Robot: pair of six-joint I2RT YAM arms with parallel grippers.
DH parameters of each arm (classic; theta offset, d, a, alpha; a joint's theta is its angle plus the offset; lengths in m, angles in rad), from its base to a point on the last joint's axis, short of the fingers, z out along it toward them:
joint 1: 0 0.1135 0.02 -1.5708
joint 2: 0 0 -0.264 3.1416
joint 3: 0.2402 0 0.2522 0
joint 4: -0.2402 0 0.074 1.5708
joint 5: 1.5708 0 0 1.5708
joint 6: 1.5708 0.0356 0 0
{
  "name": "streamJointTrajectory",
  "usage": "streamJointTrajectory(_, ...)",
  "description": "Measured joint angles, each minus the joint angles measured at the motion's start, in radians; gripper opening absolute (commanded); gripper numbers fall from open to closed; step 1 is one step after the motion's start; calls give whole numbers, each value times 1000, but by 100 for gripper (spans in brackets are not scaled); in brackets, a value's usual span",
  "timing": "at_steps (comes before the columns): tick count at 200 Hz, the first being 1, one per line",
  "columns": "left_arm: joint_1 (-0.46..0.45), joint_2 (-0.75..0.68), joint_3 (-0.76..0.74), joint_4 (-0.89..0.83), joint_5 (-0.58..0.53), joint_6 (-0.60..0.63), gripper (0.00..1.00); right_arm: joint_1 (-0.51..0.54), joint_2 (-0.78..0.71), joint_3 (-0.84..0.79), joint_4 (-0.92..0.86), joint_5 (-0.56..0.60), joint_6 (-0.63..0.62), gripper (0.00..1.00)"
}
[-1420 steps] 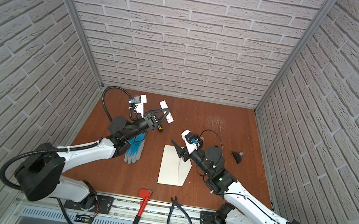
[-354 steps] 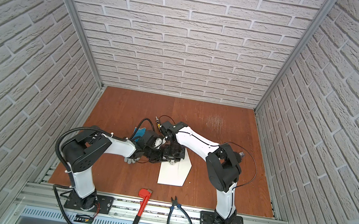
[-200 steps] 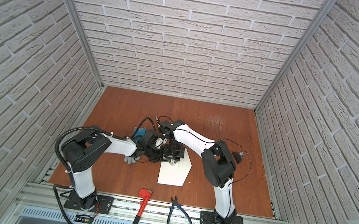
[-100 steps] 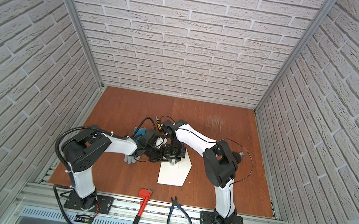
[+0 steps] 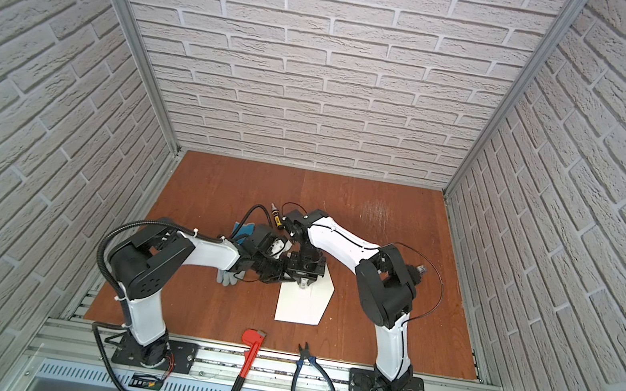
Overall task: Place the letter into the envelope and seal it
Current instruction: 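Rub the glue stick along the flap while the left gripper holds the envelope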
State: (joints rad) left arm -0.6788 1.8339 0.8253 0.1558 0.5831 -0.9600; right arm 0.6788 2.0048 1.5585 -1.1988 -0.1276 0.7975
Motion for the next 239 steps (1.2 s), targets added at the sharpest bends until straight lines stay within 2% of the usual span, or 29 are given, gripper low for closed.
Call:
streamJointTrajectory(85, 2, 4, 16, -29, 5, 10, 0, 0, -5, 20, -38, 49, -27, 5)
streamJointTrajectory(128, 2, 5, 20, -35, 5, 17, 0, 2, -72, 34, -107, 81, -28, 5)
streamJointTrajectory(174, 1, 5, 21, -37, 5, 17, 0, 14, -90, 47, -101, 47, -32, 5)
streamJointTrajectory(239, 1, 5, 24, -42, 5, 17, 0, 26, 10, 81, -42, -9, -47, 5)
